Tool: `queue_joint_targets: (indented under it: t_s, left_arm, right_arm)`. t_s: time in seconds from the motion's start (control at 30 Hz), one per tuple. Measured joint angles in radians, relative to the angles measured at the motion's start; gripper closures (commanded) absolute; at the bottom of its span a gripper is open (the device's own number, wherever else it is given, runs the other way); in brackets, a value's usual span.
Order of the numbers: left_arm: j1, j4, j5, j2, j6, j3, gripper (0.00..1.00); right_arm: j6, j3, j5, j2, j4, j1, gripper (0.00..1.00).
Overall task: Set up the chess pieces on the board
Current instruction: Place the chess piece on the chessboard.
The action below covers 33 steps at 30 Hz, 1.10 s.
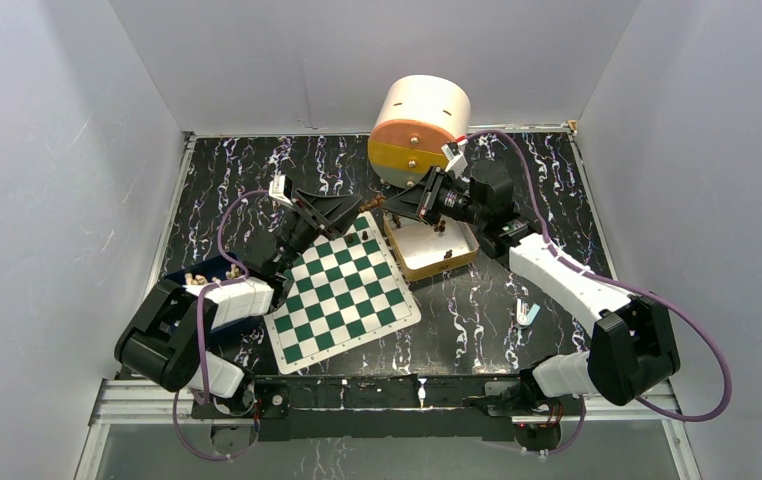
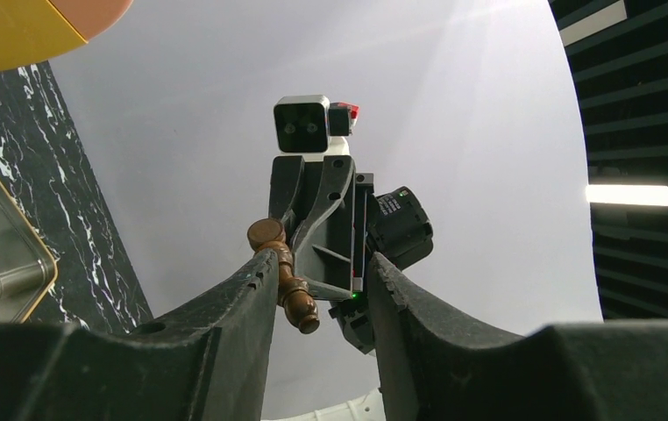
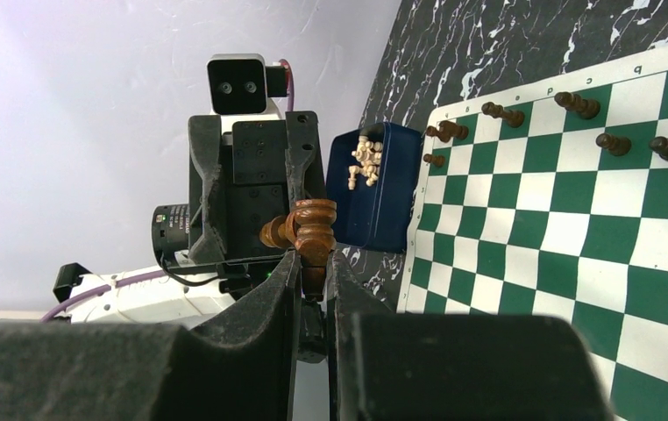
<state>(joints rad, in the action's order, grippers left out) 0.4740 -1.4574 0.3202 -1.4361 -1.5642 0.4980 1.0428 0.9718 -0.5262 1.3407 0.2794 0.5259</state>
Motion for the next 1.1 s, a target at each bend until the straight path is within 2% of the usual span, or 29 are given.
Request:
queue_joint_targets:
  t_s: [0.67,0.87,1.1]
  left_arm:
    - [0.000,0.018,0.006,-0.027,0.002,-0.023,0.54]
    - [0.000,0.018,0.010,-0.028,0.022,-0.035,0.46]
    - [0.001,0.018,0.035,-0.029,0.090,-0.047,0.31]
  right_arm:
    - [0.048,-0.019,-0.009,-0.003,0.035,0.000,0.85]
    - [0.063,-0.019,-0.018,-0.003,0.051,0.000,0.86]
    - [0.069,-0.019,-0.031,-0.003,0.058,0.000,0.86]
